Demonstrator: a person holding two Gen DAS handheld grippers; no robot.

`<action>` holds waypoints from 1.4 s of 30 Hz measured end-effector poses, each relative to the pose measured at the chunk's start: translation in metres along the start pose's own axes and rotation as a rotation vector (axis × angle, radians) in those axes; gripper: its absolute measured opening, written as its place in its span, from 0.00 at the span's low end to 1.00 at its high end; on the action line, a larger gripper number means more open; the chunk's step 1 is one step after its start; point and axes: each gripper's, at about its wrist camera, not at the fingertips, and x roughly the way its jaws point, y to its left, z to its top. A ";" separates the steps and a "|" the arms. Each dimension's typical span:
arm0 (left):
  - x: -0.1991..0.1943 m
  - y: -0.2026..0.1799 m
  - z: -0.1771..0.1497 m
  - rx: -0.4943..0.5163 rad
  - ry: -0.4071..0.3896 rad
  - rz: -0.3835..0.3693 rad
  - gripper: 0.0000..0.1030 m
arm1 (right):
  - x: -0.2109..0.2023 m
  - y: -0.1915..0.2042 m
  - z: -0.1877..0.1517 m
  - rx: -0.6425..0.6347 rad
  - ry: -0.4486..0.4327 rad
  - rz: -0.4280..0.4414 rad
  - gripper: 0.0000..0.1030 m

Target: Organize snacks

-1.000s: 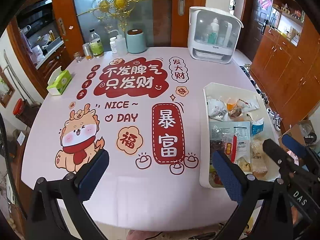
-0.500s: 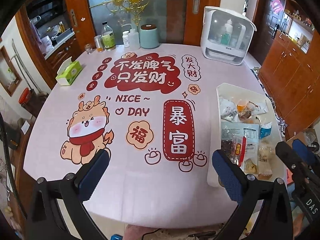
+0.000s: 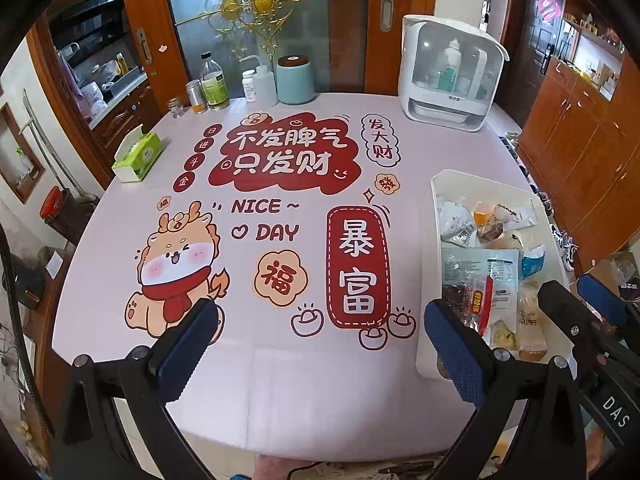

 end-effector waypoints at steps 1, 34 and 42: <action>0.000 0.000 0.000 -0.001 0.000 0.000 0.99 | 0.001 0.000 0.000 -0.001 0.001 0.000 0.67; 0.006 -0.015 -0.009 0.025 0.017 0.000 0.99 | 0.004 -0.006 -0.003 0.001 0.011 0.008 0.67; 0.007 -0.015 -0.008 0.027 0.019 0.000 0.99 | 0.004 -0.006 -0.003 0.001 0.012 0.007 0.67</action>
